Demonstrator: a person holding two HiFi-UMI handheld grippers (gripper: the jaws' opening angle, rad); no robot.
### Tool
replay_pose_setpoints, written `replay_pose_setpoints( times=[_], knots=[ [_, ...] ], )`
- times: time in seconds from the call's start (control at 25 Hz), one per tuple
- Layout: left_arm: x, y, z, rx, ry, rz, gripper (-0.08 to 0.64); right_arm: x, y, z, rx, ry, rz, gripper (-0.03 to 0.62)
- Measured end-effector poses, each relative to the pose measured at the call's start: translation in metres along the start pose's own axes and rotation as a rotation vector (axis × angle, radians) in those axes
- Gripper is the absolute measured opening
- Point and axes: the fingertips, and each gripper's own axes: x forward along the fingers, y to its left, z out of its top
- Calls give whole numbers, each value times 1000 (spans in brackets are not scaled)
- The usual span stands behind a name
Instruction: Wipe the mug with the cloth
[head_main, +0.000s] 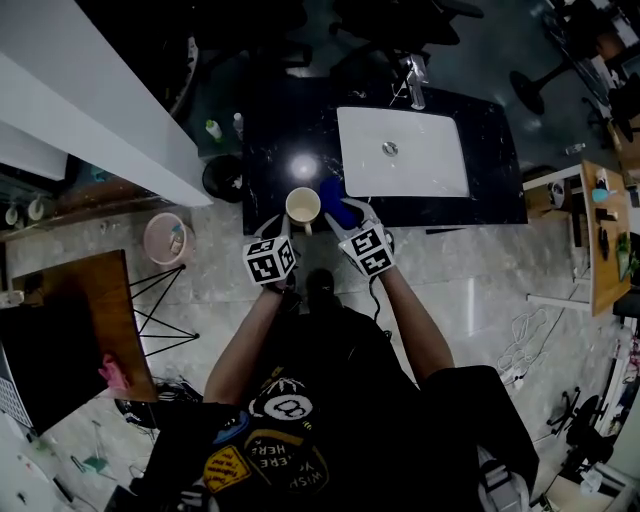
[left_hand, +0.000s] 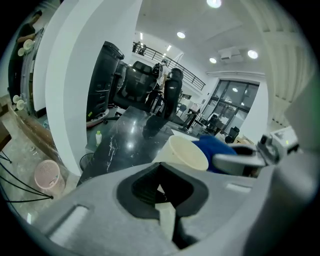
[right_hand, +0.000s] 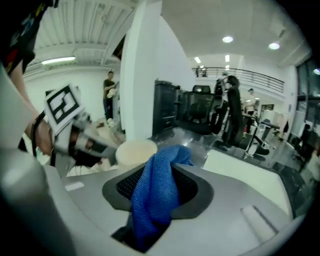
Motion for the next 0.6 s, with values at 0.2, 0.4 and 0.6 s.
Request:
replay_pose_setpoints(
  times=[0.2,0.4,0.6],
  knots=[
    [1,0,1,-10,-3,9,5,22,-24,18,-14,19,-45,137],
    [0,-6,-4,12,5,5,5,0,46,-28,-140,78,97,137],
    [-1,-10,-6,124,8,4,5,-7,9,-23,-68,20,-53,137]
  ],
)
